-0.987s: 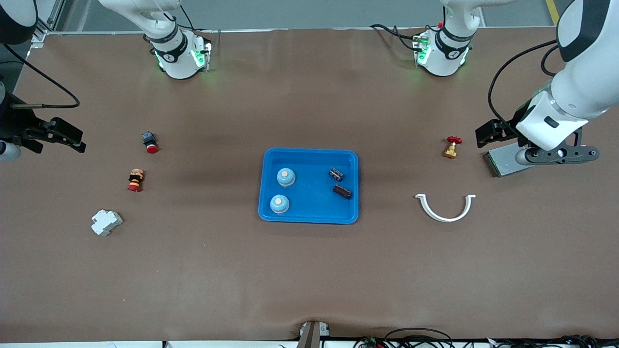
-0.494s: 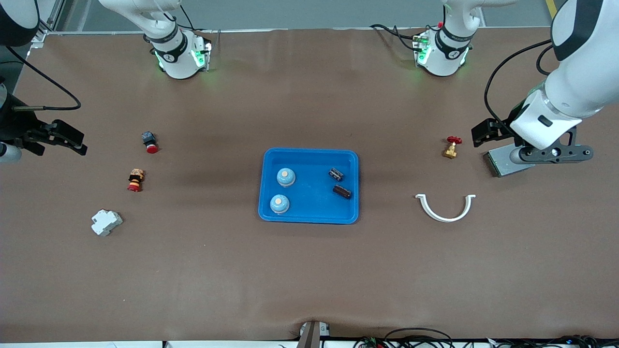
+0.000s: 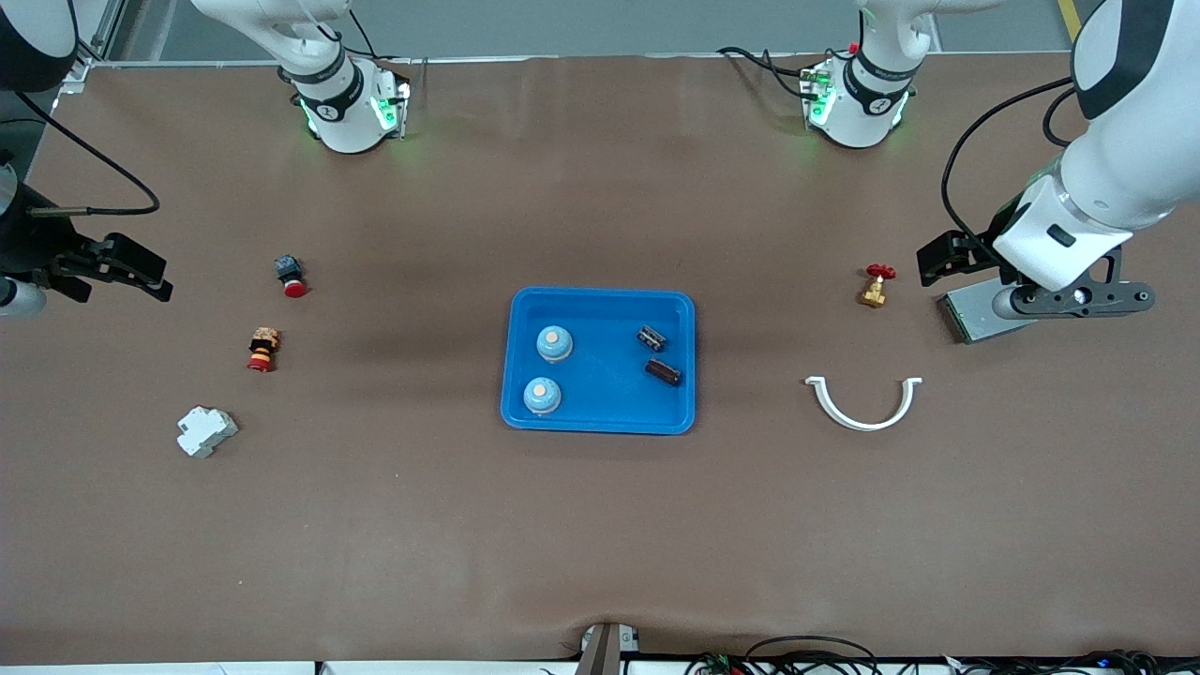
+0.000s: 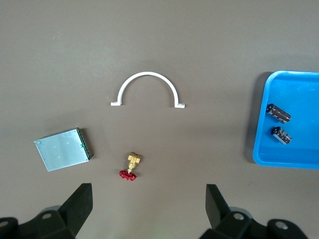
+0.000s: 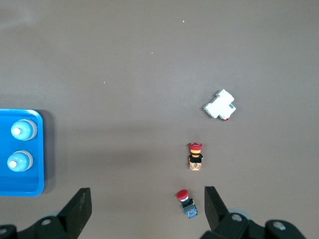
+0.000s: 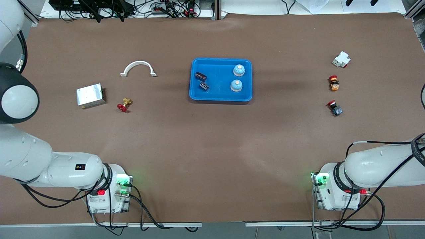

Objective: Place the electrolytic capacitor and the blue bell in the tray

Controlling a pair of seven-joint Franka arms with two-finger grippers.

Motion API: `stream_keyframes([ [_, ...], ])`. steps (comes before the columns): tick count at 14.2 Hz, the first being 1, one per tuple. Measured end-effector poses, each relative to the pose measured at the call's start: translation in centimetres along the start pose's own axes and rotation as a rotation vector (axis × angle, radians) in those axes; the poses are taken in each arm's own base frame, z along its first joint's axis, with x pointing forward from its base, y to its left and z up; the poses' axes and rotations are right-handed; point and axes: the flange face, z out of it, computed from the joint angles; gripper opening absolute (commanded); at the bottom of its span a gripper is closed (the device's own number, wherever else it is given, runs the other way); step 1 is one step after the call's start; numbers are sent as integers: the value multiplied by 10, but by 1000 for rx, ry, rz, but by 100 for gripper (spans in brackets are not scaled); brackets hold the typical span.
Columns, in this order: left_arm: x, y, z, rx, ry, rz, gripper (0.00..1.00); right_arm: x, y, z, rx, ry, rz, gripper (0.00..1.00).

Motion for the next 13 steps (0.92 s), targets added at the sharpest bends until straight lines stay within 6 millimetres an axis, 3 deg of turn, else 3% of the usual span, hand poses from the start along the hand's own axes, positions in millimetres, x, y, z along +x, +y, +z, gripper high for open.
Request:
stream_keyframes([
  [13,1,-2,0,0,0,-4,100,-3,1,0,1,-16,2,100],
])
